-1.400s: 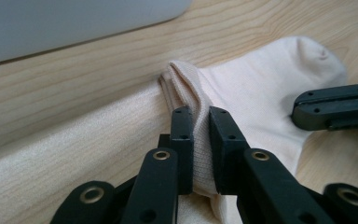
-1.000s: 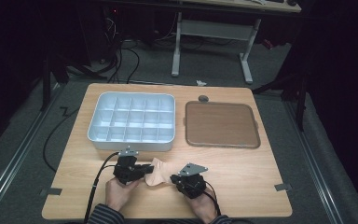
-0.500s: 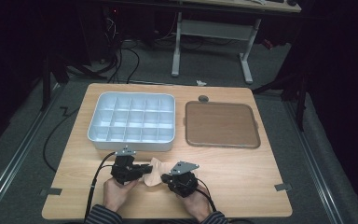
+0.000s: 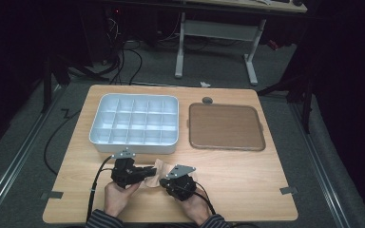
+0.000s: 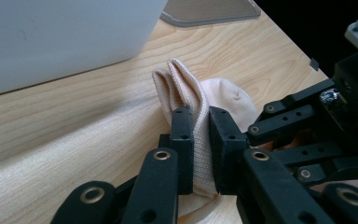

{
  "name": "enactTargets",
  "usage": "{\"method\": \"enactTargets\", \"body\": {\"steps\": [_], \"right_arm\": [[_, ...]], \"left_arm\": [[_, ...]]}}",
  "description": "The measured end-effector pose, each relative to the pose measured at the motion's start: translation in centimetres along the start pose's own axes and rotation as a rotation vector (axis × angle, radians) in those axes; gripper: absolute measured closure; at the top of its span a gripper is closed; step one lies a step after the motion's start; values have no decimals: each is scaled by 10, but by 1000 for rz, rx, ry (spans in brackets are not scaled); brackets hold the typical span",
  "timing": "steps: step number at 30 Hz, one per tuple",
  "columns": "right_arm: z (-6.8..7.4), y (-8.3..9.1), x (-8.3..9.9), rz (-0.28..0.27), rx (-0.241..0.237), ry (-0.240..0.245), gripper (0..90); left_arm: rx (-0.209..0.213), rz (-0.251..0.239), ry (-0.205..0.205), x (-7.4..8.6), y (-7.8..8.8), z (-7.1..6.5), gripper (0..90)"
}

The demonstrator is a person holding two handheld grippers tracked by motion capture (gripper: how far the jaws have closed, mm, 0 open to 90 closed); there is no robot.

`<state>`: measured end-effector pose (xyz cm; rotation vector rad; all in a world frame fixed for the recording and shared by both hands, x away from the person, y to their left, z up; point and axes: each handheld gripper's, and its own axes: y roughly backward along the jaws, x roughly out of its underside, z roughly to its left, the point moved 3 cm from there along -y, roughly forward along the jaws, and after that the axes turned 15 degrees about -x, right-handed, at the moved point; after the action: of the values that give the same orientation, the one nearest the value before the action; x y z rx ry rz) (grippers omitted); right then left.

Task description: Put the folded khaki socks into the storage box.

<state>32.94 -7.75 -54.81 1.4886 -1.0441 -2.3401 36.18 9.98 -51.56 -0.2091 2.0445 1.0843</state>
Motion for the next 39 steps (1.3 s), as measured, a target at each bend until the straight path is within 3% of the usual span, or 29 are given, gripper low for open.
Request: {"method": "enactTargets", "body": {"steps": [12,15,18,23,29,31,33,39], "right_arm": [[0,-3,-4,6,-17,-1,876],[1,2,-5,-1,-14,0,872],[3,12,-6,-25,-13,12,860],[-5,34,-5,-67,30,-6,837],[-27,69,8,-120,155,-75,760],[-34,77,12,-137,177,-105,759],[-40,81,17,-139,197,-129,759],[-46,79,28,-125,197,-168,758]], "left_arm": [[-15,-46,-17,0,-2,-4,804],[-37,-45,-23,0,-3,-4,809],[-71,-33,-60,1,-2,-6,809],[-84,-31,-71,-1,-1,-6,809],[-96,-25,-74,-1,0,-6,810],[-103,-23,-77,0,0,-5,810],[-114,-15,-76,1,2,-3,810],[-127,-11,-62,3,6,2,810]]}}
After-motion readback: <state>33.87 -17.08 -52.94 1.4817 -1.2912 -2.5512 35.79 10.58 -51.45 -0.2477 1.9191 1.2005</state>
